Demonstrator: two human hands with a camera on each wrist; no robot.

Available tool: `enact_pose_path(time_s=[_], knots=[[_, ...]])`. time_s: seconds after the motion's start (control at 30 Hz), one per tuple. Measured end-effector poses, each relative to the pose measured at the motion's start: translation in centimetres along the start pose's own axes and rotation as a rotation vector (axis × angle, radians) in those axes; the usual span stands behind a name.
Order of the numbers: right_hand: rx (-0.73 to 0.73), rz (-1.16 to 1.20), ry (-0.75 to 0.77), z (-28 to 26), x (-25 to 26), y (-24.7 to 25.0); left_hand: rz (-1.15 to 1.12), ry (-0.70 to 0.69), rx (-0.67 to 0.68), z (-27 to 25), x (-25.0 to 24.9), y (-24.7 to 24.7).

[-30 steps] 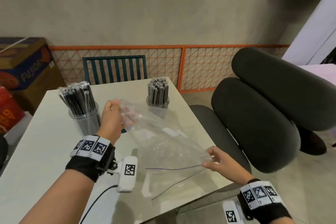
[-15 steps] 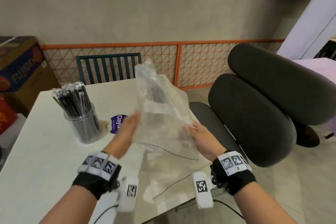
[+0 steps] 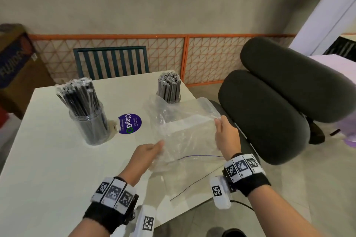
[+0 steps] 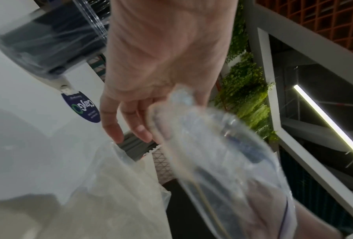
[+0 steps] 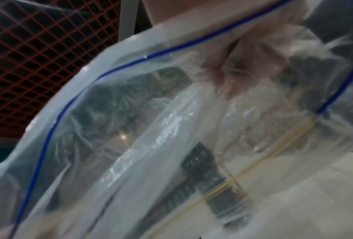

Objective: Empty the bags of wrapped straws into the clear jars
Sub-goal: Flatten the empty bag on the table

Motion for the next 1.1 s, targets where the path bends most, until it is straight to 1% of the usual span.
enact_pose_path(time_s=[0.03, 0.1, 0.17, 0.23, 0.27, 0.33, 0.4, 0.47, 0.5, 0.6, 0.63, 0.7, 0.73, 0.77, 0.8, 0.83, 0.87, 0.9, 0.93, 0.97, 1.0, 1.03, 1.1], knots=[[-0.003, -0.029, 0.006, -0.2, -0.1, 0.0, 0.028, -0.029, -0.010, 0.0, 0.1, 0.1], [-0.011, -0.139, 0.031, -0.9, 0.0, -0.2, 0.025, -0.033, -0.094, 0.1, 0.6, 0.5], [-0.028, -0.252, 0.042, -1.7, -0.1, -0.4, -0.060, 0.024, -0.190, 0.3, 1.6, 0.6], [-0.041, -0.290, 0.019, -2.2, -0.6, -0.5, -0.111, 0.068, -0.258, 0.4, 2.4, 0.0], [-0.037, -0.287, -0.009, -2.2, -0.9, -0.6, -0.099, 0.078, -0.260, 0.4, 2.9, -0.6], [-0.017, -0.272, -0.073, -1.7, -1.9, -0.6, -0.081, 0.124, -0.211, 0.3, 4.3, -2.1], [0.028, -0.291, -0.115, -0.7, -3.0, -1.0, -0.116, 0.220, -0.117, 0.0, 6.0, -3.5], [0.116, -0.359, -0.136, 0.4, -4.6, -2.2, -0.070, 0.267, -0.025, 0.3, 7.5, -4.0], [0.167, -0.390, -0.157, 0.9, -5.4, -2.9, -0.011, 0.253, -0.021, 0.7, 7.7, -3.8], [0.298, -0.433, -0.224, 2.0, -7.5, -4.5, 0.193, 0.142, -0.141, 2.0, 6.0, -2.5], [0.317, -0.468, -0.210, 2.3, -7.7, -4.7, 0.291, 0.083, -0.164, 2.3, 4.7, -2.3], [0.307, -0.600, -0.112, 2.7, -7.0, -4.6, 0.513, -0.100, -0.166, 3.0, 1.4, -2.6], [0.279, -0.667, -0.032, 2.7, -6.3, -4.4, 0.628, -0.206, -0.136, 3.3, -0.2, -3.4], [0.256, -0.708, 0.067, 2.5, -5.4, -4.3, 0.756, -0.287, -0.064, 3.7, -1.5, -4.5], [0.258, -0.727, 0.179, 2.1, -4.4, -4.3, 0.894, -0.317, 0.046, 3.9, -2.1, -5.8], [0.301, -0.736, 0.301, 1.5, -3.6, -4.7, 1.028, -0.292, 0.174, 4.3, -1.9, -7.1], [0.385, -0.740, 0.406, 0.7, -3.0, -5.4, 1.145, -0.229, 0.306, 4.4, -1.1, -8.0], [0.496, -0.745, 0.482, 0.3, -3.0, -6.3, 1.228, -0.145, 0.423, 4.5, 0.0, -8.9], [0.607, -0.758, 0.523, 0.0, -3.2, -7.4, 1.272, -0.064, 0.513, 4.5, 1.2, -9.4], [0.699, -0.785, 0.542, 0.1, -3.9, -8.6, 1.286, 0.003, 0.571, 4.6, 2.5, -9.8], [0.761, -0.829, 0.549, 0.6, -4.8, -9.8, 1.286, 0.046, 0.604, 4.8, 3.8, -10.2], [0.789, -0.893, 0.560, 1.4, -5.7, -10.9, 1.284, 0.065, 0.617, 5.2, 5.1, -10.5], [0.787, -1.020, 0.585, 3.4, -7.2, -12.8, 1.305, 0.043, 0.620, 6.3, 7.1, -11.0]])
Point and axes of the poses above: each hand's wrist, its own z-axis towards the middle knuckle, its own y-axis out of the back of the hand, x = y × z, the point moved 7 cm from there along z, towards the middle knuckle, and after that the axes turned 15 degrees about -y, right-handed, at the moved point
